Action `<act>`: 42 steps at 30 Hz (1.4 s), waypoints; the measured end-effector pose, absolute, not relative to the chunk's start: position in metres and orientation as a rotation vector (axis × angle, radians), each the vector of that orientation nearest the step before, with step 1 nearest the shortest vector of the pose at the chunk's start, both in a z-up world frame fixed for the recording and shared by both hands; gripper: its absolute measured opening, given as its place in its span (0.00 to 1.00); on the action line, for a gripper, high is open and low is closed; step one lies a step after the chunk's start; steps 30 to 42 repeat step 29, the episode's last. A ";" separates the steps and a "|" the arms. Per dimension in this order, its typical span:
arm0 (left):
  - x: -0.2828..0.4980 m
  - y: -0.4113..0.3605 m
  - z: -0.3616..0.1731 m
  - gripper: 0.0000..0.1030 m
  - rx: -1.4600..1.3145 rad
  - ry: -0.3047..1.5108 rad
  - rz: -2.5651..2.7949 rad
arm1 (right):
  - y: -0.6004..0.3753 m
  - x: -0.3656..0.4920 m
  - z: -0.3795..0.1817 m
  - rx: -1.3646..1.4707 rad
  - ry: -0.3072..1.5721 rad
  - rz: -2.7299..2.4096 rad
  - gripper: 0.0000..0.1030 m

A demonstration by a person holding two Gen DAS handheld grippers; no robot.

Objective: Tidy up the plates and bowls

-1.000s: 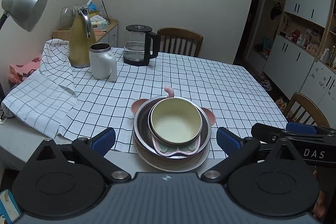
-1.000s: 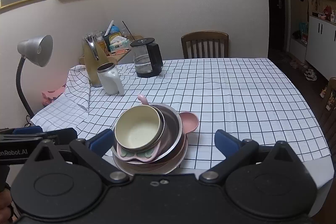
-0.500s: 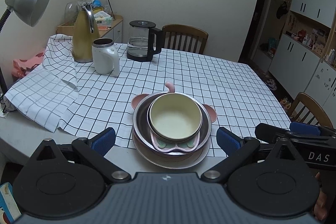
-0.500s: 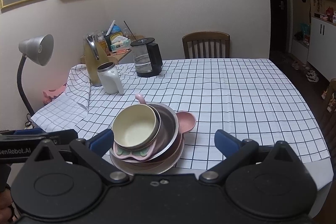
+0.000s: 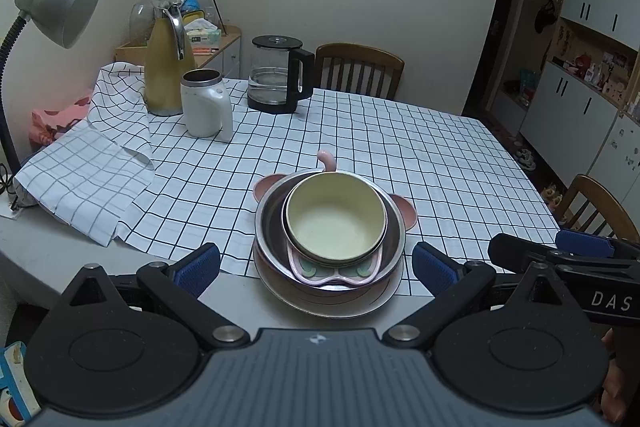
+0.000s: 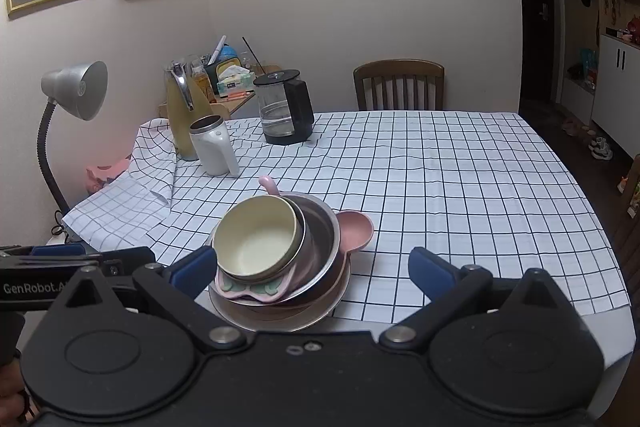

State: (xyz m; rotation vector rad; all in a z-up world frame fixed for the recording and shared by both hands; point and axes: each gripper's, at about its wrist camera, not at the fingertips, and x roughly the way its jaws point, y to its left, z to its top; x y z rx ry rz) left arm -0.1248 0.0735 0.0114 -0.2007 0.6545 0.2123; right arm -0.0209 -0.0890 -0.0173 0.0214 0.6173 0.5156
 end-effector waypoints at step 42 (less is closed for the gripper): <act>-0.126 0.088 0.012 1.00 -0.206 0.651 0.224 | -0.077 -0.019 -0.019 0.007 0.624 0.525 1.00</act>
